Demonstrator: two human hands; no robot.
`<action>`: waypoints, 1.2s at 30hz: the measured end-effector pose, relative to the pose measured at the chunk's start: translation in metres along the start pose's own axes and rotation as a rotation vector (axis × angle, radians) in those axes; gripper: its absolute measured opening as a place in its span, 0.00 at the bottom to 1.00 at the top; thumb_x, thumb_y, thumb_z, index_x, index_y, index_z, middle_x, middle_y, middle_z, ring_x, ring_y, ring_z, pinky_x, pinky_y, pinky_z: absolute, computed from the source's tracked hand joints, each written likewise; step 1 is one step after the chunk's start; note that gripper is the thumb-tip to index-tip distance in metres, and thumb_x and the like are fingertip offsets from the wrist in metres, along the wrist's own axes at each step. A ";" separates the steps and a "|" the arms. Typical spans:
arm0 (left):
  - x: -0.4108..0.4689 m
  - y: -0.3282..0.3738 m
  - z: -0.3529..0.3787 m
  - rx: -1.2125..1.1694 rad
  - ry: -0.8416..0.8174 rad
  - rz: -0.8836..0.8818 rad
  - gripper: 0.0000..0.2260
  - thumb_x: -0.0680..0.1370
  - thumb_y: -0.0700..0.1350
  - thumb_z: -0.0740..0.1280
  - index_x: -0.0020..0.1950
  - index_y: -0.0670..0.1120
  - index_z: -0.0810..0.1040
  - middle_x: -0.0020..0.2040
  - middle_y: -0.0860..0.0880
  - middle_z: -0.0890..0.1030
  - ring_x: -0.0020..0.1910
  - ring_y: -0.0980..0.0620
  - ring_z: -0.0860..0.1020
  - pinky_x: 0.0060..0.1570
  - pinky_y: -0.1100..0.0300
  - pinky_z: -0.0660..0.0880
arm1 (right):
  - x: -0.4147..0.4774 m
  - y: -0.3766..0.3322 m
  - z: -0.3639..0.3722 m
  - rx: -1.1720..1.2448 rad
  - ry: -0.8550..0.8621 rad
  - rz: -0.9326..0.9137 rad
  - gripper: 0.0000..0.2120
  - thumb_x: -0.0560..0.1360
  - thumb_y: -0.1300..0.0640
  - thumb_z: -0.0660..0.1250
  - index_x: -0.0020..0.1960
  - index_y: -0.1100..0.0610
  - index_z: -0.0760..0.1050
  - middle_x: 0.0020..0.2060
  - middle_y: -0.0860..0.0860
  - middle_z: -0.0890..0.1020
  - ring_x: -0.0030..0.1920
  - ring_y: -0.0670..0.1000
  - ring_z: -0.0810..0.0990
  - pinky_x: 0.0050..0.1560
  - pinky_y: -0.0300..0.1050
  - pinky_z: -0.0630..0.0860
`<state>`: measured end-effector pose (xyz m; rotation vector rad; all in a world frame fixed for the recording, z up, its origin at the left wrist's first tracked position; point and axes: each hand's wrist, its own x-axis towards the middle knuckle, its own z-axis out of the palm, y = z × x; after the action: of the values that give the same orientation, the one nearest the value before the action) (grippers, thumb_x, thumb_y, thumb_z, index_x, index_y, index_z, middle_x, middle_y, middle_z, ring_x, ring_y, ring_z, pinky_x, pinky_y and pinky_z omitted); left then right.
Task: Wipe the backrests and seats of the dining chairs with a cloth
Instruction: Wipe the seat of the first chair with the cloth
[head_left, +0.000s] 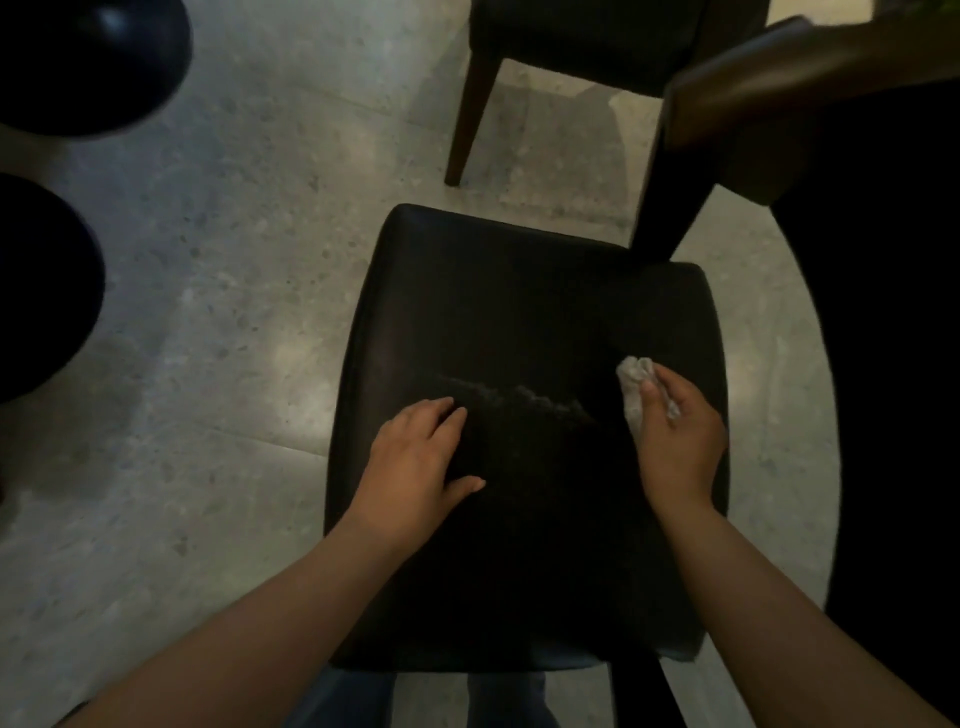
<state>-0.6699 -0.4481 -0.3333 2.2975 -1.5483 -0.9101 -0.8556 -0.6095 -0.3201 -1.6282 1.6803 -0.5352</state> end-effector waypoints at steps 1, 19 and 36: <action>0.005 0.006 0.001 0.026 -0.022 0.018 0.35 0.76 0.60 0.66 0.78 0.51 0.58 0.78 0.51 0.58 0.76 0.51 0.54 0.75 0.52 0.54 | -0.002 0.006 -0.005 0.009 0.007 0.008 0.15 0.80 0.54 0.63 0.66 0.54 0.76 0.61 0.48 0.80 0.59 0.41 0.75 0.54 0.26 0.66; 0.015 0.030 0.052 0.349 -0.165 -0.044 0.47 0.73 0.65 0.66 0.79 0.50 0.41 0.79 0.48 0.38 0.77 0.45 0.36 0.75 0.43 0.39 | 0.054 0.076 -0.034 -0.010 0.278 0.127 0.15 0.81 0.55 0.60 0.65 0.58 0.76 0.60 0.52 0.80 0.58 0.43 0.75 0.47 0.15 0.61; 0.016 0.035 0.049 0.352 -0.184 -0.066 0.46 0.73 0.65 0.66 0.79 0.50 0.41 0.79 0.48 0.37 0.77 0.45 0.36 0.75 0.43 0.39 | 0.042 0.068 -0.041 -0.128 0.189 0.033 0.14 0.82 0.56 0.60 0.65 0.55 0.76 0.59 0.51 0.80 0.55 0.44 0.77 0.49 0.26 0.66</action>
<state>-0.7213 -0.4697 -0.3598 2.5777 -1.8472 -0.9530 -0.9287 -0.6506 -0.3516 -1.6812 1.9105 -0.5910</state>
